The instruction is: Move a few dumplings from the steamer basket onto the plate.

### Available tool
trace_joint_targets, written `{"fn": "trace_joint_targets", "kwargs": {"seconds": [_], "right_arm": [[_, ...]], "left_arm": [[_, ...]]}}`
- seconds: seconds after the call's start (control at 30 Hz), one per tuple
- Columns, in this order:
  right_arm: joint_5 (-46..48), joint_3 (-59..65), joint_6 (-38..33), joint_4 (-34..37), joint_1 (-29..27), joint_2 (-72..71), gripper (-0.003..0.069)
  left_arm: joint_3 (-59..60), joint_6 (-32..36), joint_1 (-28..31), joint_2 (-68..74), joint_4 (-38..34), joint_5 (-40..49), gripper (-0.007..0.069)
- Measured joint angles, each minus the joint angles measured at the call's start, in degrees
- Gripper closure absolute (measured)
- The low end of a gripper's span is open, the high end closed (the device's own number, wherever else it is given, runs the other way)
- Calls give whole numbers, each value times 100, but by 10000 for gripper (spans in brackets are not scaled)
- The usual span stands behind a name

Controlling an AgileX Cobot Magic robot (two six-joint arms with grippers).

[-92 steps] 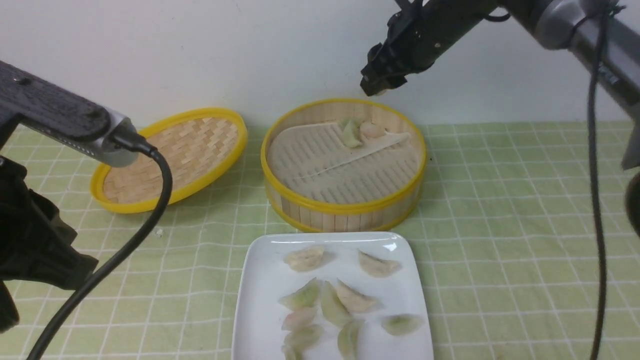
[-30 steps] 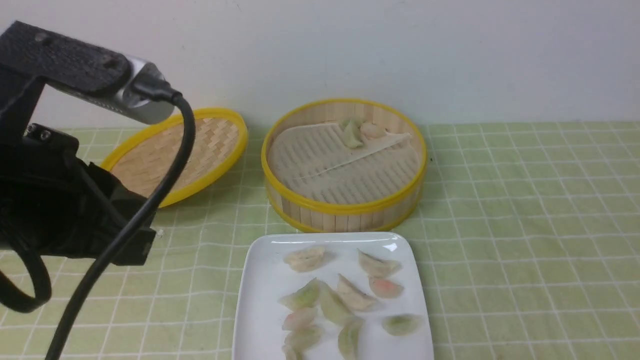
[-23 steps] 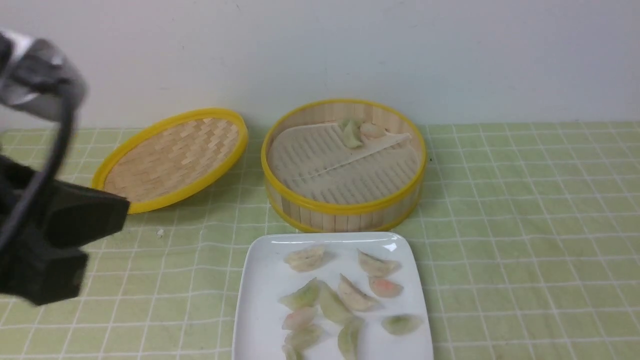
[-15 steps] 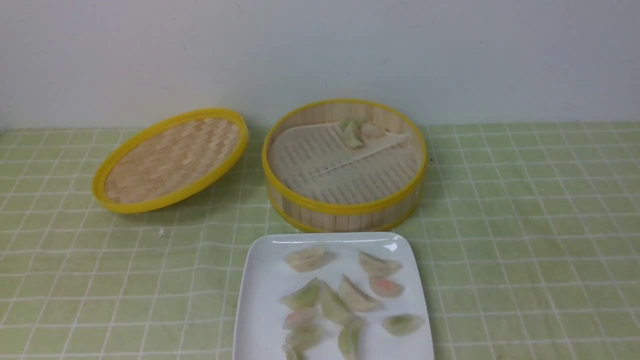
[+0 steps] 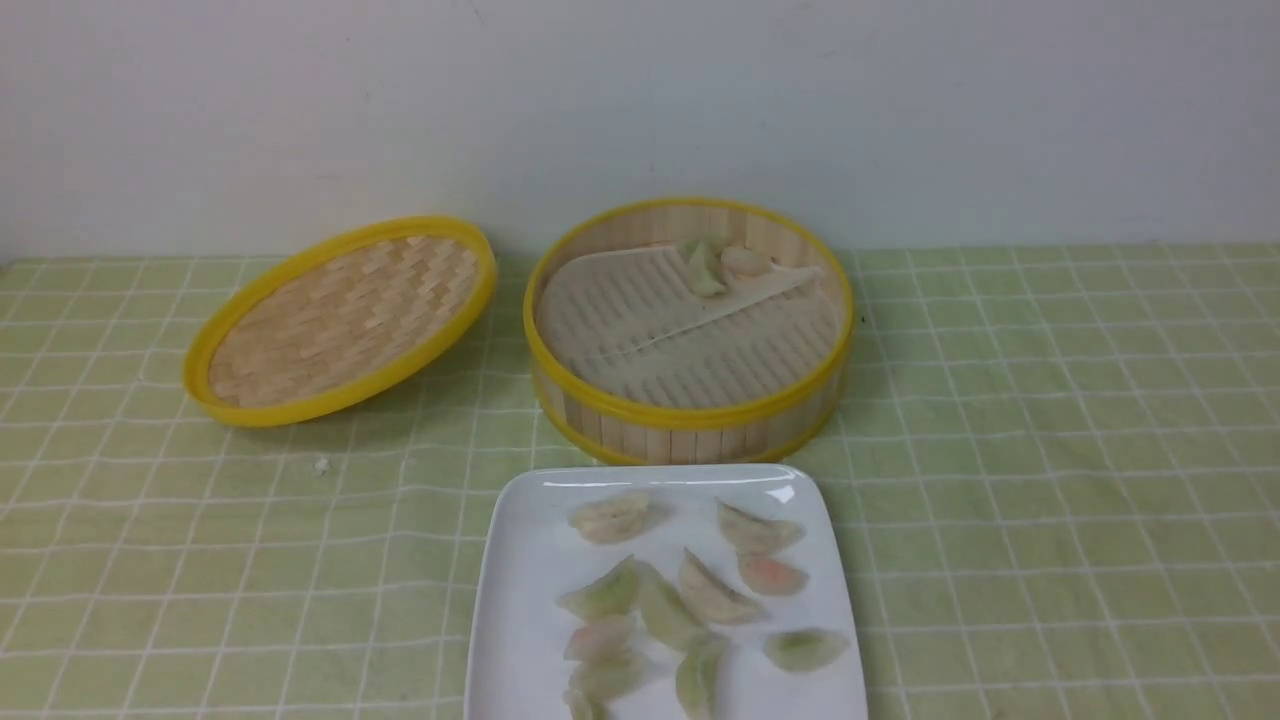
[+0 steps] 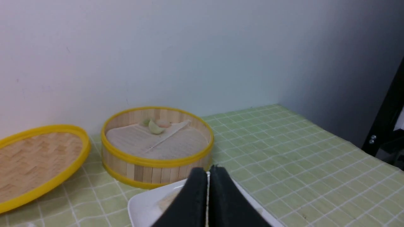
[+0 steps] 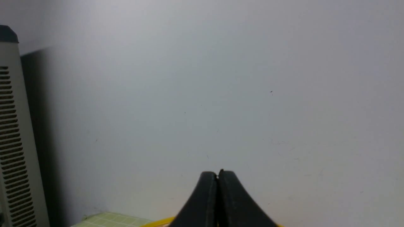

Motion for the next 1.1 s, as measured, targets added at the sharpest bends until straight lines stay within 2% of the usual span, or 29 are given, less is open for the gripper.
{"fn": "trace_joint_targets", "kwargs": {"seconds": [0.23, 0.33, 0.43, 0.53, 0.7, 0.87, 1.1], "right_arm": [[0, 0, 0, 0, 0, 0, 673], [0, 0, 0, 0, 0, 0, 673], [0, 0, 0, 0, 0, 0, 673], [0, 0, 0, 0, 0, 0, 673], [0, 0, 0, 0, 0, 0, 673], [0, 0, 0, 0, 0, 0, 673], [0, 0, 0, 0, 0, 0, 673]], "left_arm": [[81, 230, 0, 0, 68, -25, 631], [400, 419, 31, 0, 412, -386, 631], [889, 507, 377, 0, 625, -889, 631], [1538, 614, 1117, 0, 636, -1410, 631], [2564, 649, 1929, 5, 755, -1945, 631], [3271, 656, 2109, 5, 937, -2009, 631], [3380, 656, 2321, 5, 950, -1995, 631]]}}
